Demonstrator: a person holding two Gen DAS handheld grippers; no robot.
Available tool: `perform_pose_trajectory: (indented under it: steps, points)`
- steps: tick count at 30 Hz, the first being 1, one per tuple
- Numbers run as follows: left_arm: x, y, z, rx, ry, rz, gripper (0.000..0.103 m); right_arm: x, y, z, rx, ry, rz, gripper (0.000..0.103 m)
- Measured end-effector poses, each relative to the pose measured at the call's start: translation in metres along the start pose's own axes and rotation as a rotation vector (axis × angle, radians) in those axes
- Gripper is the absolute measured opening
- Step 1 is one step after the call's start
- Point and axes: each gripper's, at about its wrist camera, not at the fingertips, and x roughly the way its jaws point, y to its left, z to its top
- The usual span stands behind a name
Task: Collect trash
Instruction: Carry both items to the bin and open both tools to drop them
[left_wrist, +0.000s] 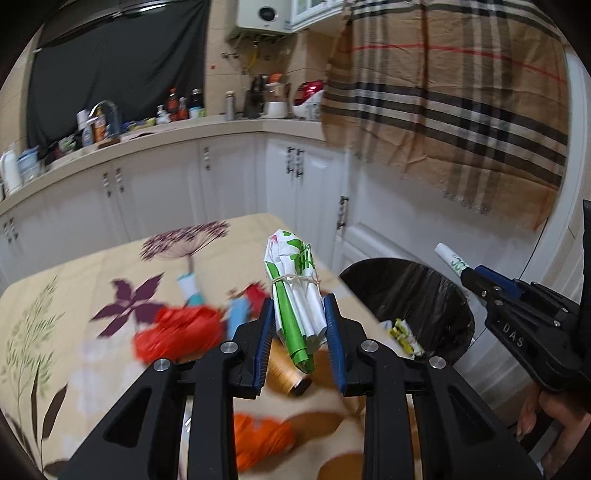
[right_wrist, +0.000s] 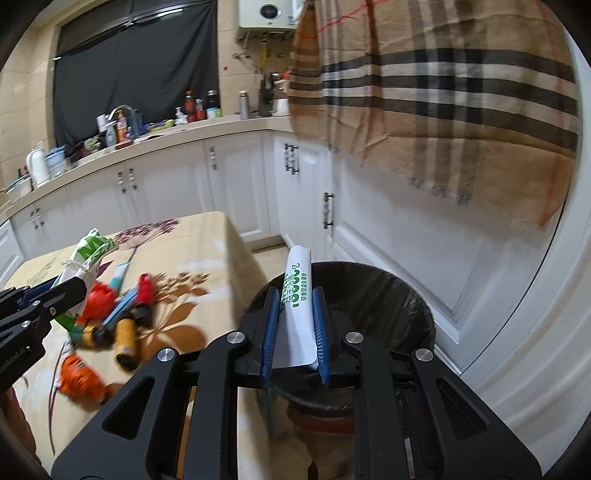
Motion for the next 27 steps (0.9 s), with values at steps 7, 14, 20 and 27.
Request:
perform_pose_trajectory:
  steps: [7,14,20,27]
  points:
    - [0.033,-0.026,0.02,0.04,-0.002,-0.037,0.028,0.021,-0.018,0.01,0.027,-0.004,-0.038,0.018]
    - [0.06,-0.047,0.027,0.081,0.02,-0.055,0.028,0.038,-0.031,0.012,0.043,0.003,-0.061,0.018]
    - [0.08,-0.062,0.031,0.117,0.029,-0.055,0.028,0.053,-0.045,0.014,0.069,0.011,-0.079,0.018]
    - [0.1,-0.074,0.036,0.125,0.047,-0.066,0.029,0.069,-0.058,0.016,0.087,0.02,-0.095,0.018]
